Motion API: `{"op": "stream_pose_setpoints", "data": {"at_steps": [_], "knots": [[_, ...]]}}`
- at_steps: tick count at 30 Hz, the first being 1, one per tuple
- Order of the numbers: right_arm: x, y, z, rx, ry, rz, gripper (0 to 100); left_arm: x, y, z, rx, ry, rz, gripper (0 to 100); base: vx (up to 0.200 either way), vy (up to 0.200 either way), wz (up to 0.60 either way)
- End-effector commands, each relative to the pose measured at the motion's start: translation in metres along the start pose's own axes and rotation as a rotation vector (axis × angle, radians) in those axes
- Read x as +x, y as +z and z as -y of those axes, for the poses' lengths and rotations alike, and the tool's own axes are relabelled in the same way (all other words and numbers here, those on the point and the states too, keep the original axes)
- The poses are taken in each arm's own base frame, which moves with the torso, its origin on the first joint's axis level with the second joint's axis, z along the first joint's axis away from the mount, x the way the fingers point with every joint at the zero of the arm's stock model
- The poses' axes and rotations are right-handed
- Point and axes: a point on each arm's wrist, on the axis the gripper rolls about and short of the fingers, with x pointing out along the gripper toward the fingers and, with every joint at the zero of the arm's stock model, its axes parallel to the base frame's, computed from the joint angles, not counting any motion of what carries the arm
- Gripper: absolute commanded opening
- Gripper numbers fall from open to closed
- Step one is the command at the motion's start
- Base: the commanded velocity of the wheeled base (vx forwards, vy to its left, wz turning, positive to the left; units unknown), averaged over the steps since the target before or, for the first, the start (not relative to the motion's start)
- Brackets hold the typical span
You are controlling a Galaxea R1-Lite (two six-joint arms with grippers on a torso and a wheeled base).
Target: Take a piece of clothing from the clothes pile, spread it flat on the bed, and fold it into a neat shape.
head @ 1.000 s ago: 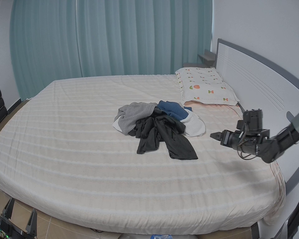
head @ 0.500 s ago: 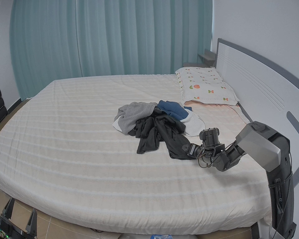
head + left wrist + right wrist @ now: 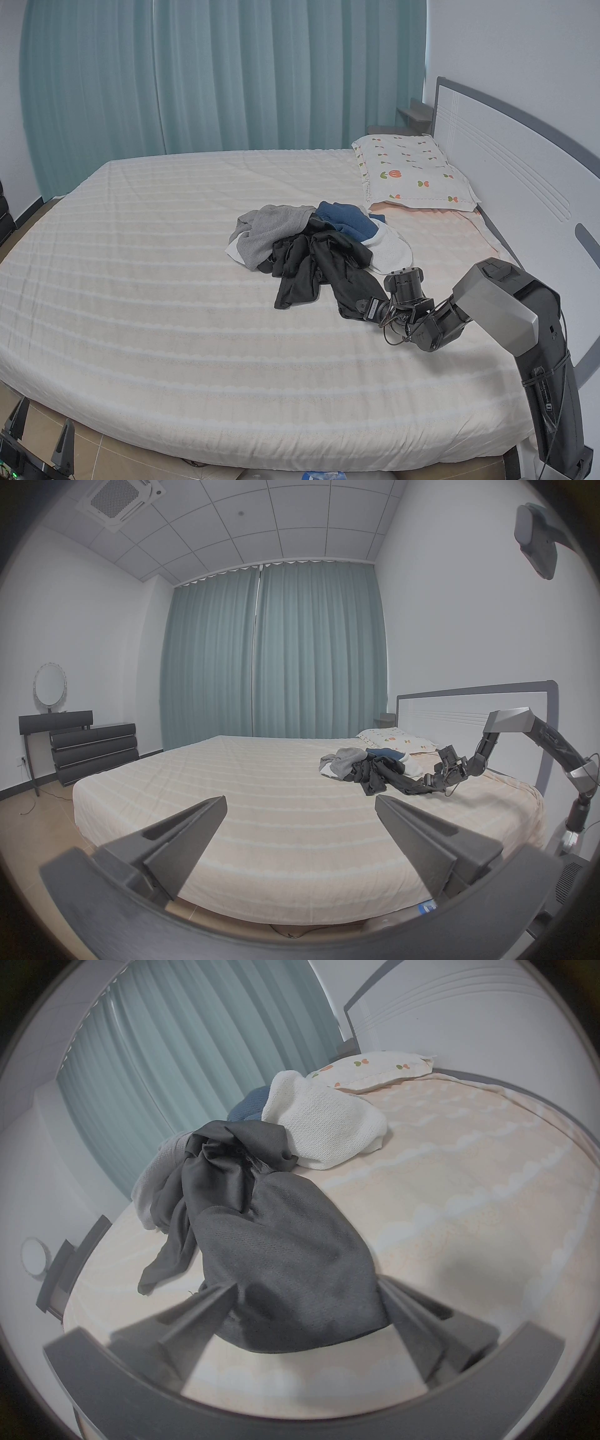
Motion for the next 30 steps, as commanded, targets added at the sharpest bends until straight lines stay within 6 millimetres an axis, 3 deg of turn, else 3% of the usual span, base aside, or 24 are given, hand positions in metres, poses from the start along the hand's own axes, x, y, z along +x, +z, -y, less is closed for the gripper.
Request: {"op": "stream_pose_setpoints", "data": {"at_steps": [1,9,16,22,27,28,29,30], "knots": [[0.002,-0.001,-0.002,-0.026,0.001,0.009,0,0.0,-0.005,0.0,0.001,0.001,0.002,100,0.0,0.0,0.0],[0.004,-0.004,0.0,-0.055,-0.005,0.011,0,0.0,-0.005,0.0,-0.001,0.001,0.002,100,0.0,0.0,0.0],[-0.017,0.01,-0.003,-0.011,0.031,0.049,0,0.0,-0.005,0.0,0.001,0.001,0.002,100,0.0,0.0,0.0],[-0.061,0.02,-0.006,0.106,0.085,0.056,0,0.0,-0.005,0.0,-0.001,0.001,0.002,100,0.0,0.0,0.0],[-0.119,0.032,-0.004,0.226,0.178,-0.007,0,0.0,-0.005,0.0,-0.001,0.001,0.002,100,0.0,0.0,0.0],[-0.119,0.032,-0.004,0.226,0.178,-0.007,0,0.0,-0.005,0.0,-0.001,0.001,0.002,100,0.0,0.0,0.0],[-0.138,0.031,-0.002,0.25,0.203,-0.039,0,0.0,-0.005,0.0,-0.001,0.001,0.002,100,0.0,0.0,0.0],[-0.138,0.031,-0.002,0.25,0.203,-0.039,0,0.0,-0.005,0.0,-0.001,0.001,0.002,100,0.0,0.0,0.0]]}}
